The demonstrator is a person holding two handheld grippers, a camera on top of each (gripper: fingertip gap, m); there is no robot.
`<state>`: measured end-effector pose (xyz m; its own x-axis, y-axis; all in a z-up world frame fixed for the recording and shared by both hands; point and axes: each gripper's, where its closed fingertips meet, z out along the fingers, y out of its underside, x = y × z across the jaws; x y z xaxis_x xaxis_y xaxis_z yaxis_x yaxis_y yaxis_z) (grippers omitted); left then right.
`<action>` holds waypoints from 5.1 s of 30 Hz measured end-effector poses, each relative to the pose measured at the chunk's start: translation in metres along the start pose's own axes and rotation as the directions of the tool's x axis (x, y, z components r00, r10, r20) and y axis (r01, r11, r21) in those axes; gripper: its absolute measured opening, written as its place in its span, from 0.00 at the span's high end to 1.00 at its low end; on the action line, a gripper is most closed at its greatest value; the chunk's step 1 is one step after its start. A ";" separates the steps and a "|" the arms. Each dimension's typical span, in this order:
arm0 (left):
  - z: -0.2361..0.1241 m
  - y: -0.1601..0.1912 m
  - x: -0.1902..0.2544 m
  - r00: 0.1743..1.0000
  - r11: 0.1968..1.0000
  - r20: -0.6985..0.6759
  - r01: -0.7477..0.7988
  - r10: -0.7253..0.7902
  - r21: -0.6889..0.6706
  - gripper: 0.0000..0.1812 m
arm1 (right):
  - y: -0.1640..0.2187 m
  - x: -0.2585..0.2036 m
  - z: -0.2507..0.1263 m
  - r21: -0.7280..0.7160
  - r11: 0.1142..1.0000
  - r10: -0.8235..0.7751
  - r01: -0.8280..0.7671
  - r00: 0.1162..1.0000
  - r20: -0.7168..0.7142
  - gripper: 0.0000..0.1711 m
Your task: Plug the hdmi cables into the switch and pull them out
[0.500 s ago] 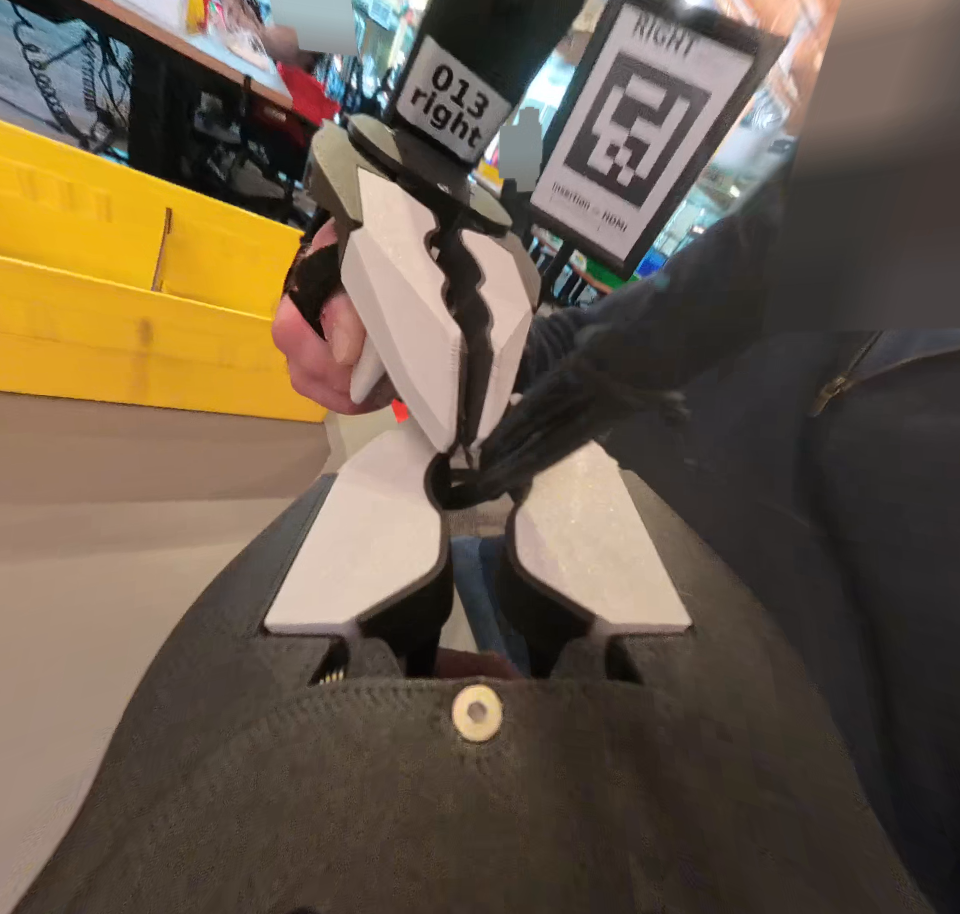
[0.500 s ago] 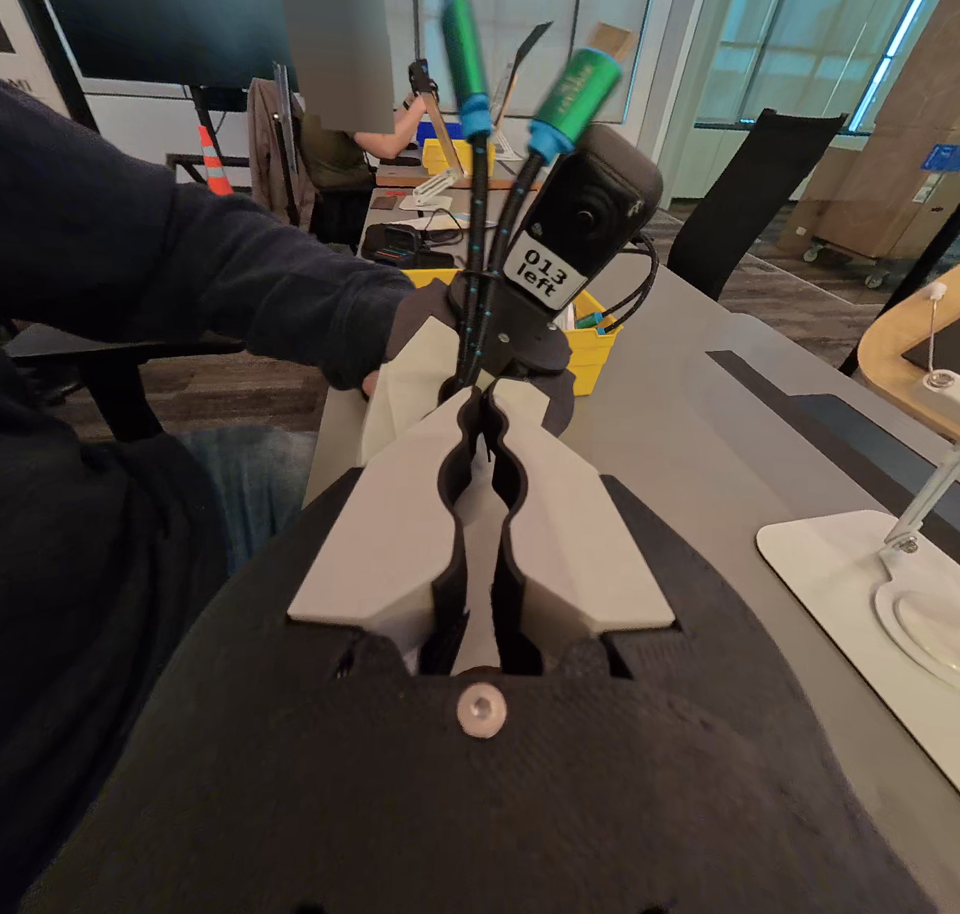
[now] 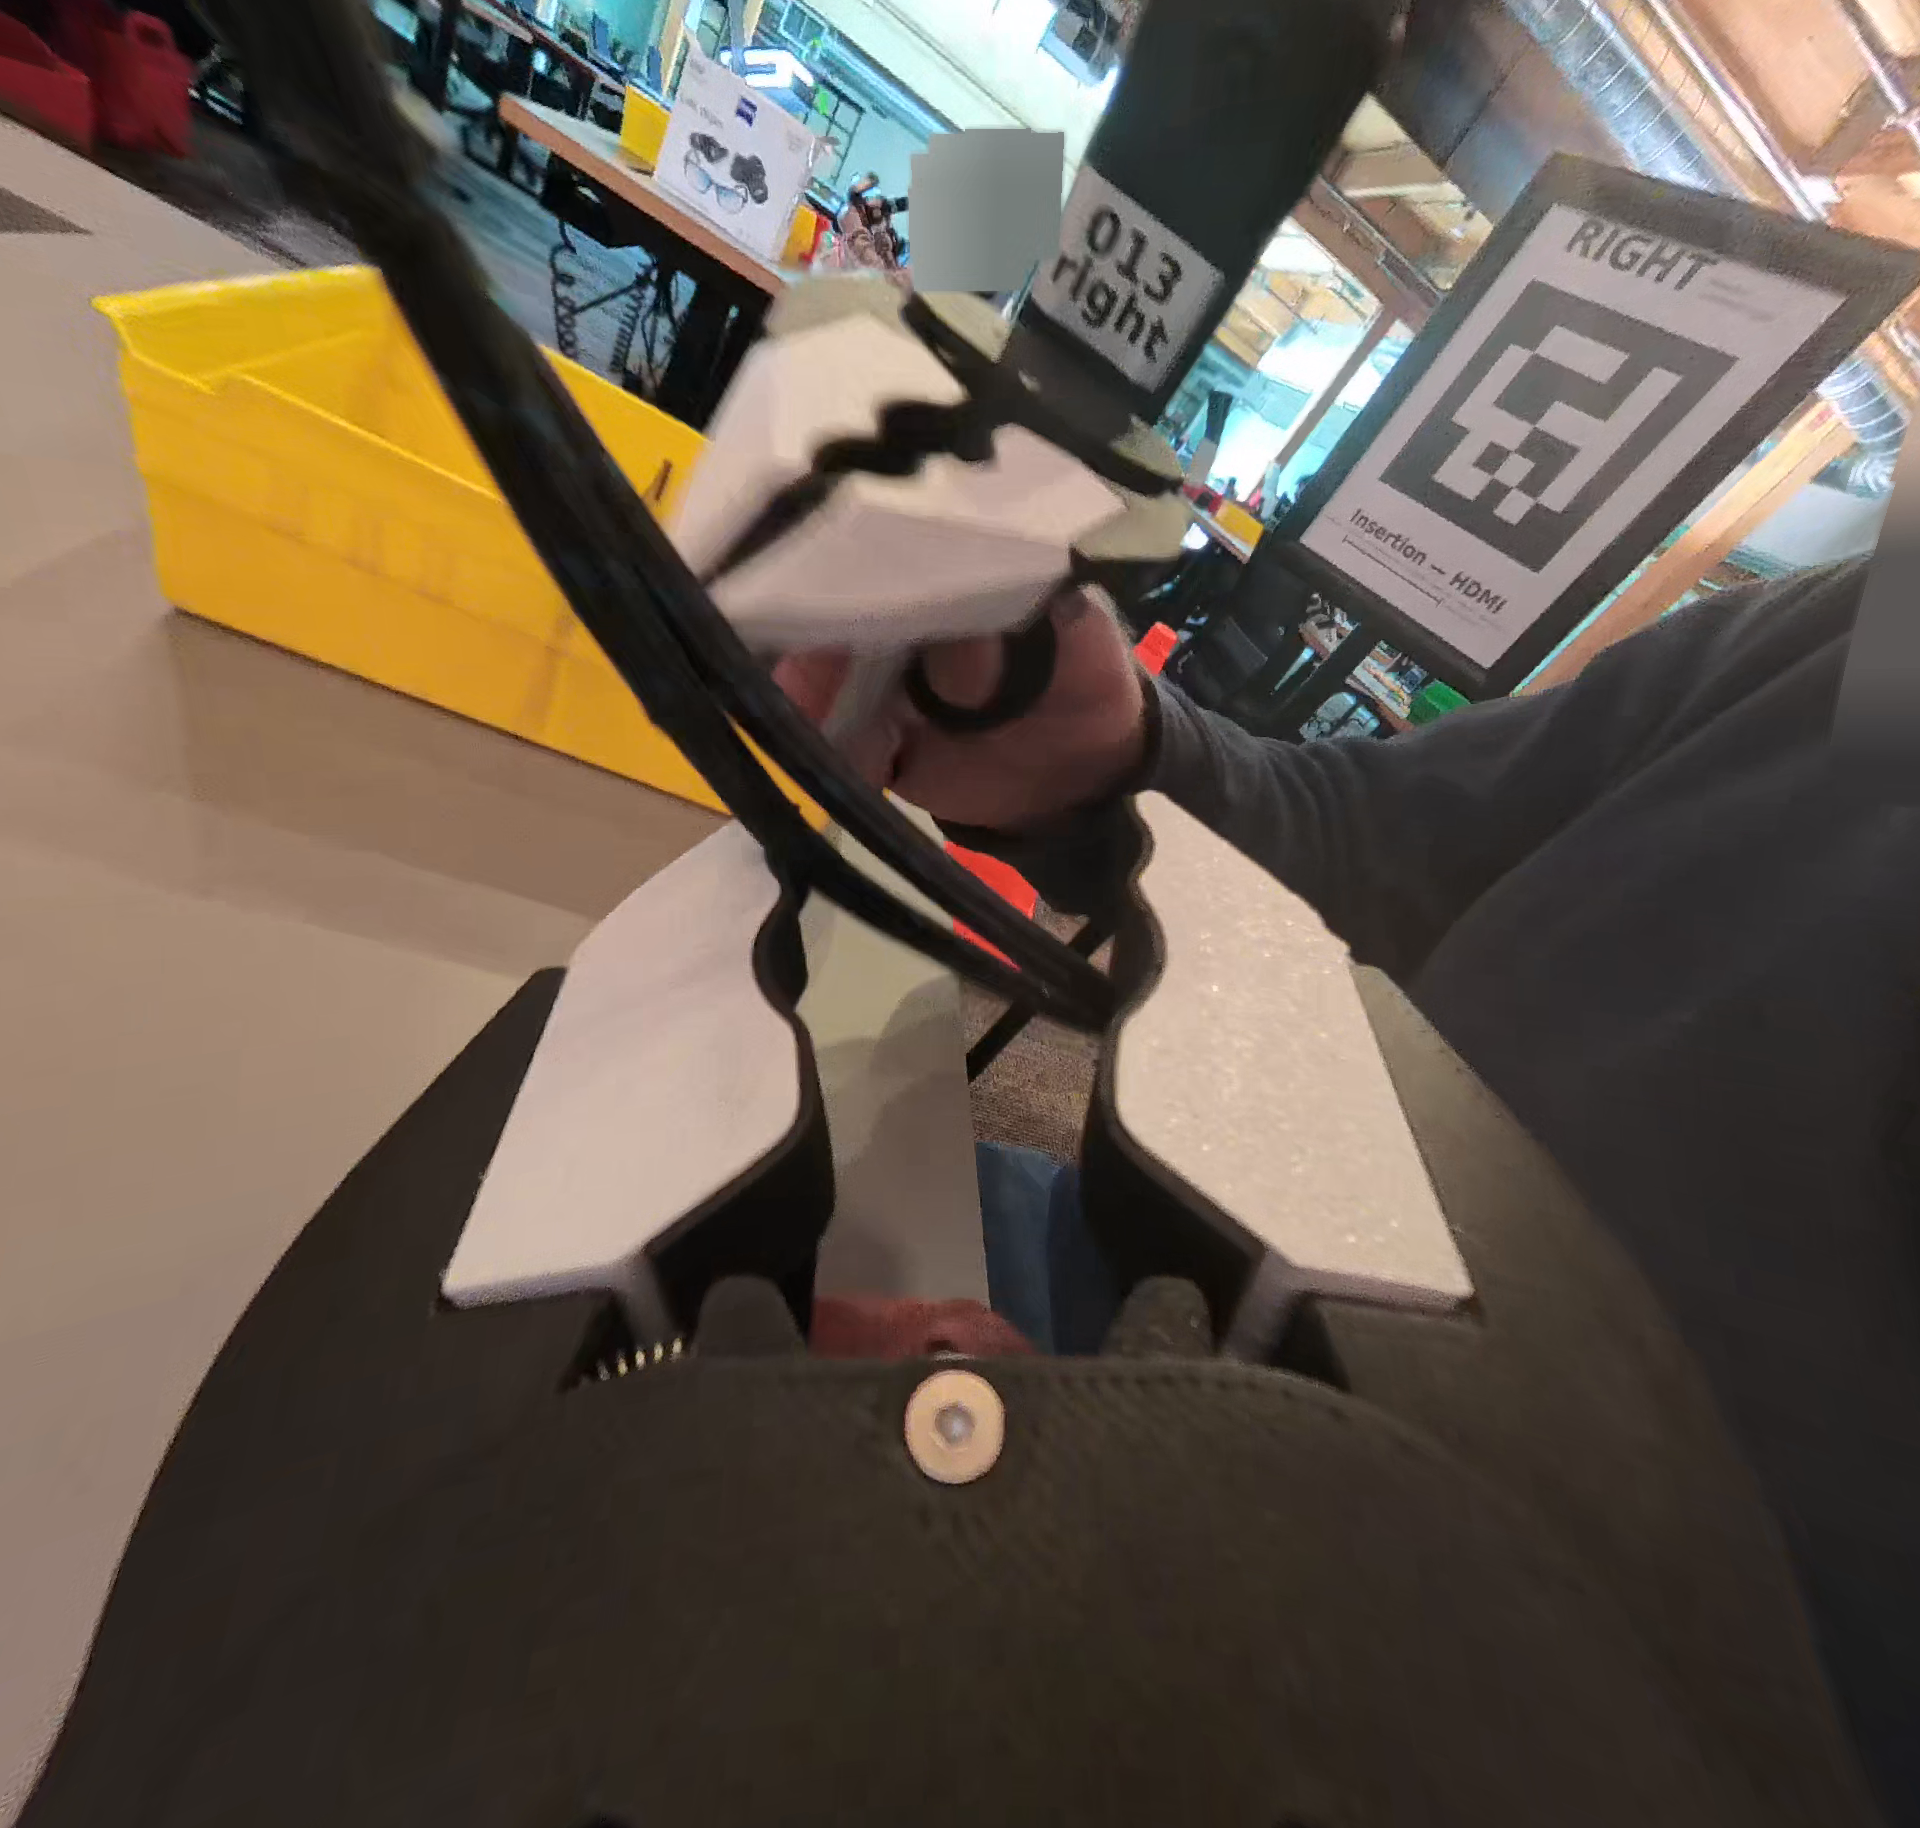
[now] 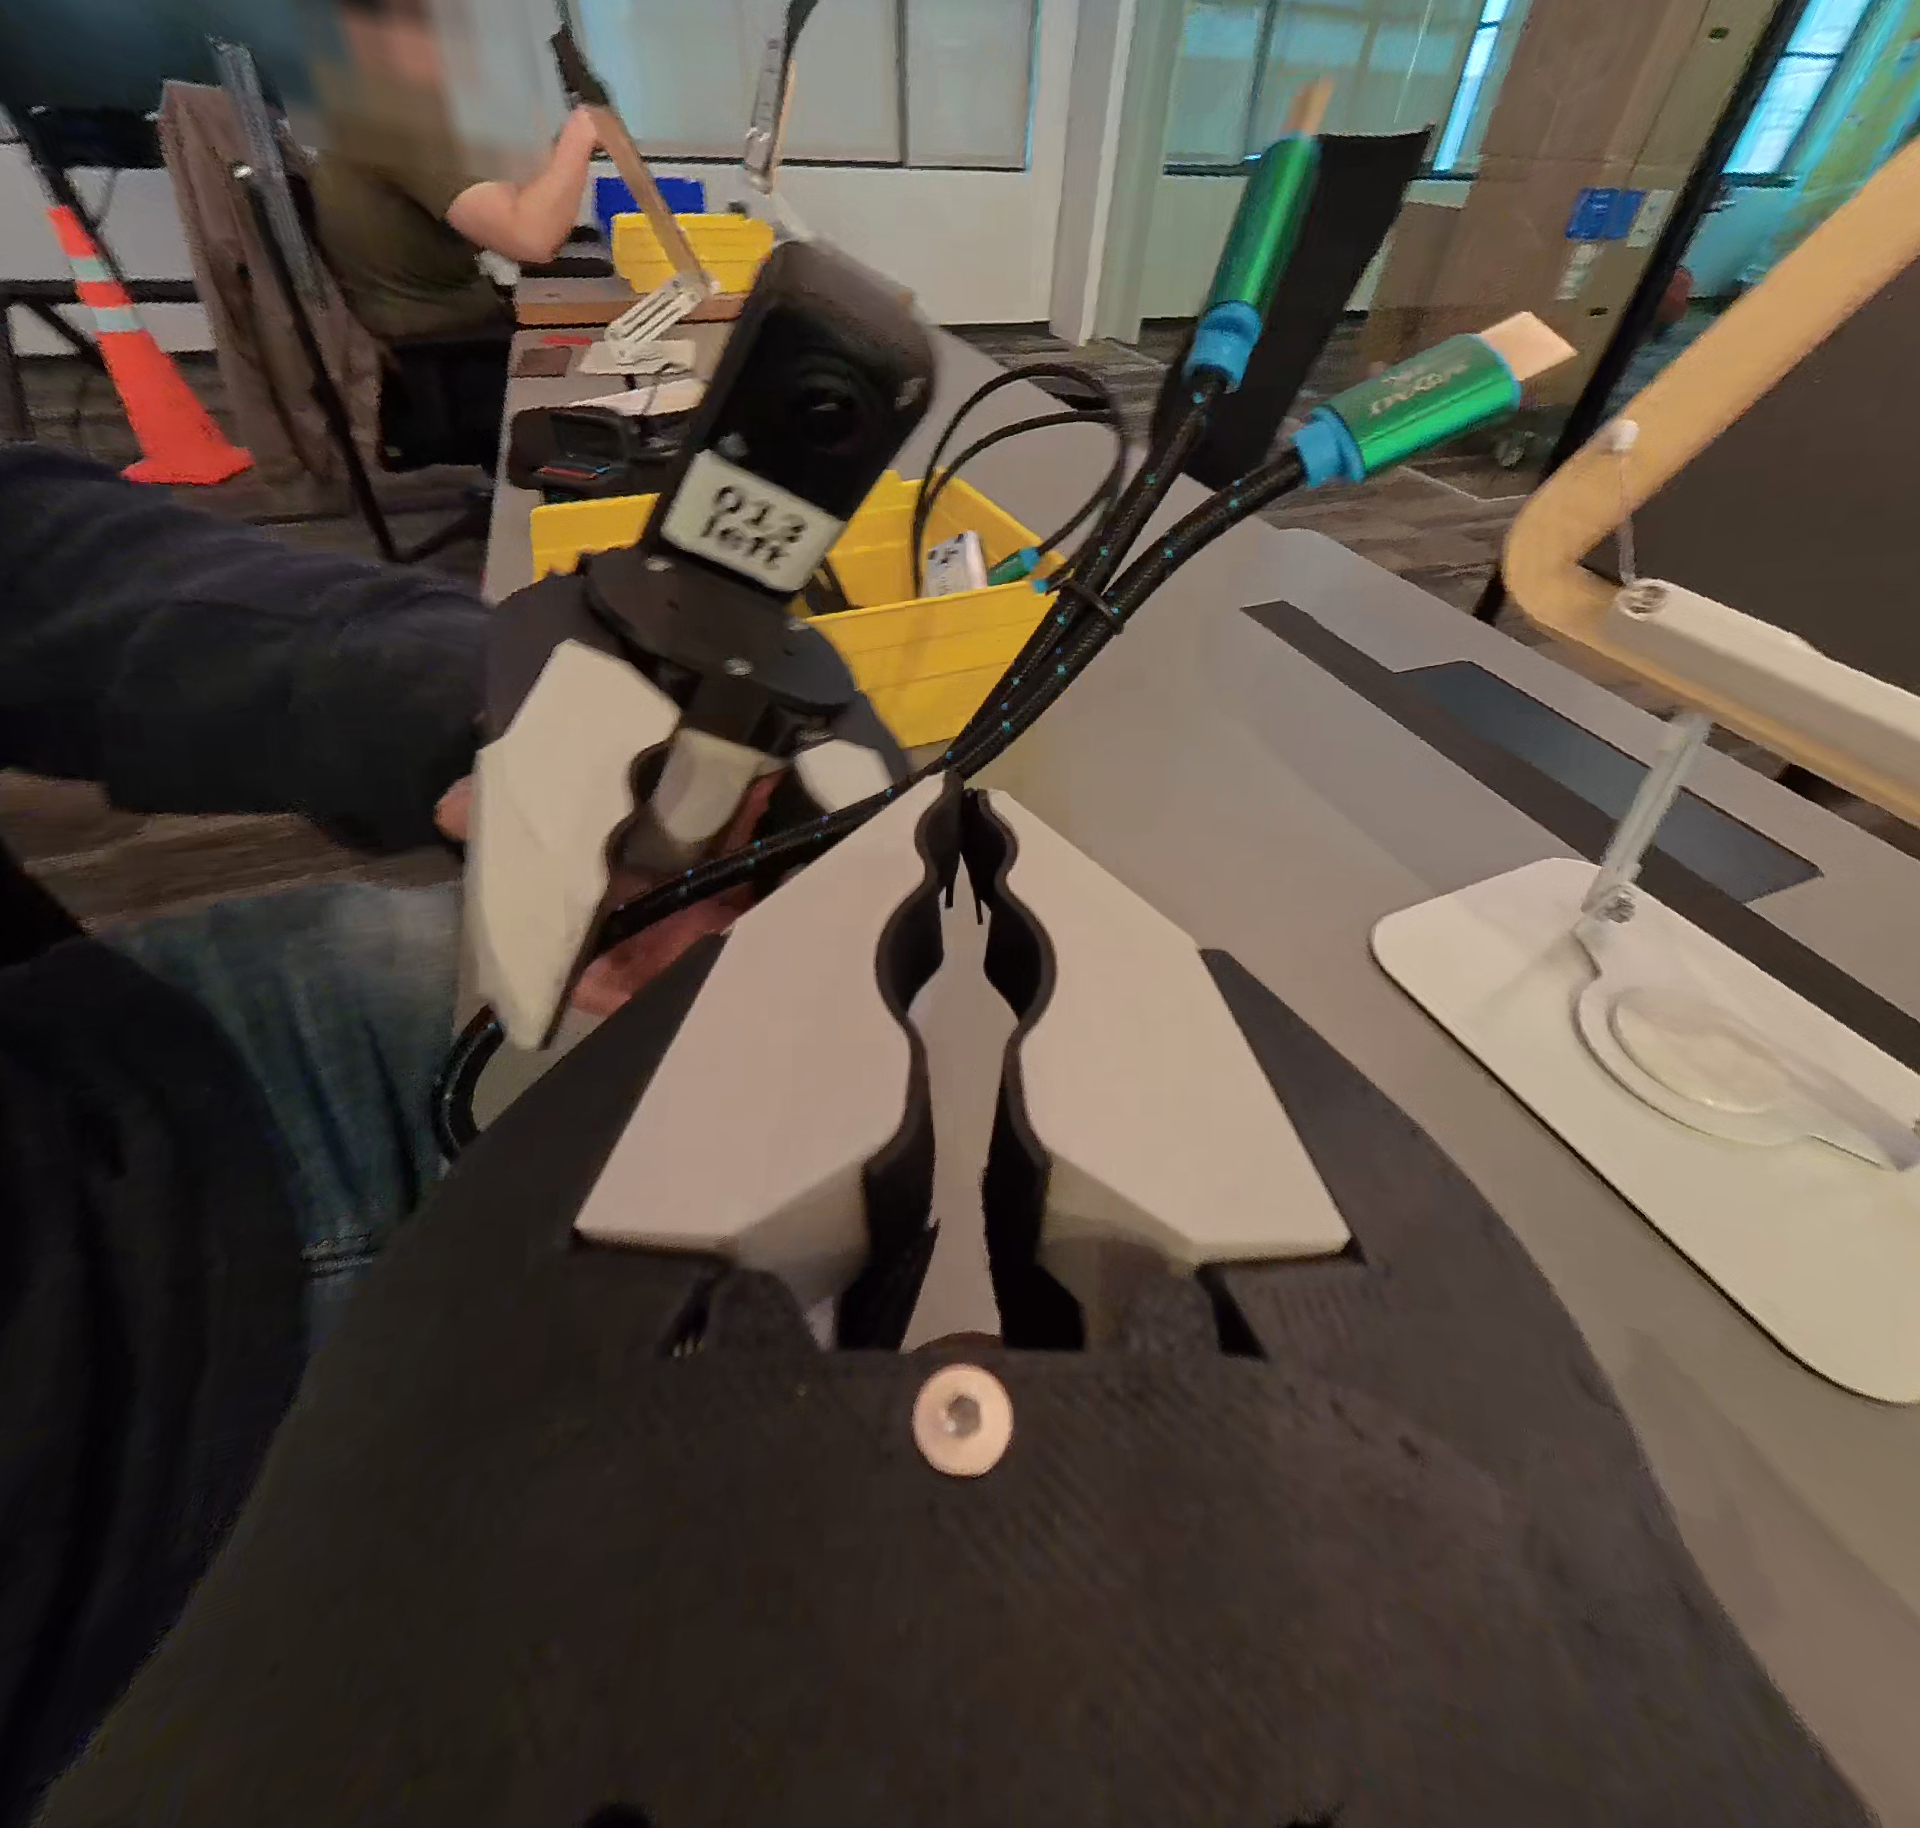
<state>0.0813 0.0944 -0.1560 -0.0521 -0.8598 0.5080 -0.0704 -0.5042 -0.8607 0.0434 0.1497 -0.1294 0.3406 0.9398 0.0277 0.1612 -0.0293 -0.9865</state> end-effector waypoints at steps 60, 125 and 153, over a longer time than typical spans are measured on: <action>-0.039 -0.052 0.006 0.882 0.981 0.469 -0.129 0.048 0.142 0.89 | 0.048 0.026 0.003 -0.351 0.915 -0.263 0.201 0.955 -0.139 1.00; -0.017 0.022 -0.105 0.729 0.620 0.200 -0.365 0.654 -0.695 0.70 | 0.000 -0.041 -0.009 -0.009 0.983 -0.179 0.186 0.956 0.232 1.00; -0.026 -0.107 0.004 0.308 0.333 0.143 -0.758 0.941 -0.560 0.67 | 0.008 -0.063 -0.003 -0.047 0.987 -0.124 0.152 0.920 0.373 1.00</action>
<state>0.0625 0.1476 -0.0609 0.0597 -0.7506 -0.6580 -0.5423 0.5290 -0.6527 0.0260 0.0888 -0.1391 -0.0521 0.9948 0.0877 0.2548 0.0981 -0.9620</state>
